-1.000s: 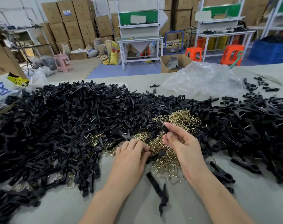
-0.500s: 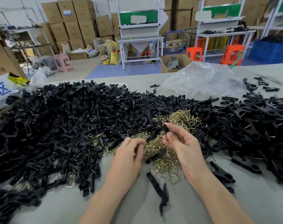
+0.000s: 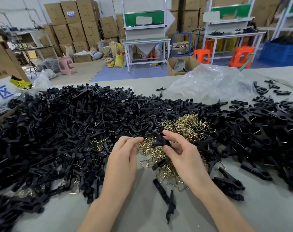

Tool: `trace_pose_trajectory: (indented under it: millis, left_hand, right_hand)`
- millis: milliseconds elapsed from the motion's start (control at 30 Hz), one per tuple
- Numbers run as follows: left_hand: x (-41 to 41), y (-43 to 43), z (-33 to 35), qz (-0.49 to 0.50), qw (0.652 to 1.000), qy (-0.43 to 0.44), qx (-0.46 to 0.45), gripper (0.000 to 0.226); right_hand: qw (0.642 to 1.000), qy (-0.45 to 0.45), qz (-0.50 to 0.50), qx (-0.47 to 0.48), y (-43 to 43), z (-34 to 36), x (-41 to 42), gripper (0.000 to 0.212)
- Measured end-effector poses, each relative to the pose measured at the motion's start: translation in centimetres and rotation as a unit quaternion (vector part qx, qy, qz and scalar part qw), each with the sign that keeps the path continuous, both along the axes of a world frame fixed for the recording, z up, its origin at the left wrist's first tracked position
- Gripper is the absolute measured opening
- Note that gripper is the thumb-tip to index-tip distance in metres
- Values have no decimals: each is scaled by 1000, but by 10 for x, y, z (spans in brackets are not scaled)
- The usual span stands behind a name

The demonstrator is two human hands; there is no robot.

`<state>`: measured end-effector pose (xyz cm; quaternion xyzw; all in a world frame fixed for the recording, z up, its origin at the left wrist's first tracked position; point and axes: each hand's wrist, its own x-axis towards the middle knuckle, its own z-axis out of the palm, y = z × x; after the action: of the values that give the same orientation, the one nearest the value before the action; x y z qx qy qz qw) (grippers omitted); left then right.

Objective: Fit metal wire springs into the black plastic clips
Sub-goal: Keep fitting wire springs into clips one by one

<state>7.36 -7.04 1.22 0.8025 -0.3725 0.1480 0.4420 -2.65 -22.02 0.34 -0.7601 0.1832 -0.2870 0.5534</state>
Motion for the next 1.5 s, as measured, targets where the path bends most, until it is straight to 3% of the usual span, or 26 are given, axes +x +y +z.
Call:
trace_pose_trajectory:
  millis: [100, 200, 367, 1133, 1500]
  left_hand:
    - [1, -2, 4, -10, 978, 168, -120, 22]
    - [5, -1, 4, -56, 935, 311, -163, 21]
    - [5, -4, 0, -111, 858, 452, -217, 25]
    - [5, -2, -2, -88, 927, 343, -121, 19]
    - [6, -1, -4, -78, 935, 332, -97, 20]
  right_hand:
    - [1000, -10, 14, -27, 2, -2, 0, 47]
    - [998, -28, 16, -59, 1, -4, 1, 43]
    - [996, -43, 41, -63, 3, -4, 2, 43]
    - [981, 0, 27, -191, 4, -2, 0, 35]
    - [984, -13, 36, -175, 3, -3, -1, 36]
